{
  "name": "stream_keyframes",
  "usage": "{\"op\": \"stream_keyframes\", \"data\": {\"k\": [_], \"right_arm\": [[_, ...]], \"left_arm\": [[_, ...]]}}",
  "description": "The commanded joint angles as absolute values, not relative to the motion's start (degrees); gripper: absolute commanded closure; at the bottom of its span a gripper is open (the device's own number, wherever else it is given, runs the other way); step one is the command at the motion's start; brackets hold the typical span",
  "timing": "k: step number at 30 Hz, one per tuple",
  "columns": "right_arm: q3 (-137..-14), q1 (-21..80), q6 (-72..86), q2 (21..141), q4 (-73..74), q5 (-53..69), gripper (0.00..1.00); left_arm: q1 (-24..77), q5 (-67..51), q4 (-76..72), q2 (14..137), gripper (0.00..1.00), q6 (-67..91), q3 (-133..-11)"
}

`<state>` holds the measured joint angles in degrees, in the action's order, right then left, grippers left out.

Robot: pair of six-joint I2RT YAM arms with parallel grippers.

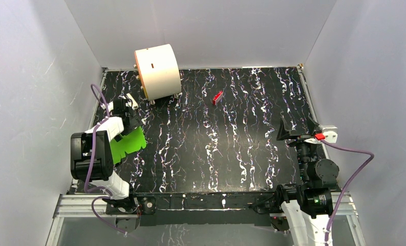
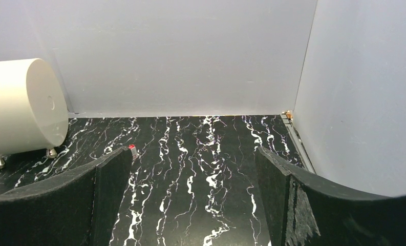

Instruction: Fold the paper box

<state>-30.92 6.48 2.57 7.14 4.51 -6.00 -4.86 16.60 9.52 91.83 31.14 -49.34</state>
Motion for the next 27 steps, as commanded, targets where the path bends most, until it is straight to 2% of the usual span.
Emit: {"op": "stream_keyframes", "data": {"k": [1,11,17,23,27], "right_arm": [[-30.7,6.9,1.6,6.3,2.4,-7.0,0.02],[-30.6,6.8,1.5,6.6,2.2,-7.3,0.02],[-30.6,6.8,1.5,6.8,2.2,-7.6,0.02],[-30.7,6.8,1.4,7.4,2.3,-7.6,0.02],[-30.7,6.8,1.4,7.5,2.3,-7.6,0.02]], "left_arm": [[-5.1,10.9,11.7,91.3,0.03,32.4,-50.5],[-4.8,-2.3,16.3,90.1,0.05,32.8,-48.9],[-1.0,-7.6,17.5,86.3,0.07,33.3,-46.1],[11.1,-7.0,18.3,84.7,0.07,35.7,-46.2],[20.0,-5.7,17.8,87.7,0.07,37.7,-49.4]]}}
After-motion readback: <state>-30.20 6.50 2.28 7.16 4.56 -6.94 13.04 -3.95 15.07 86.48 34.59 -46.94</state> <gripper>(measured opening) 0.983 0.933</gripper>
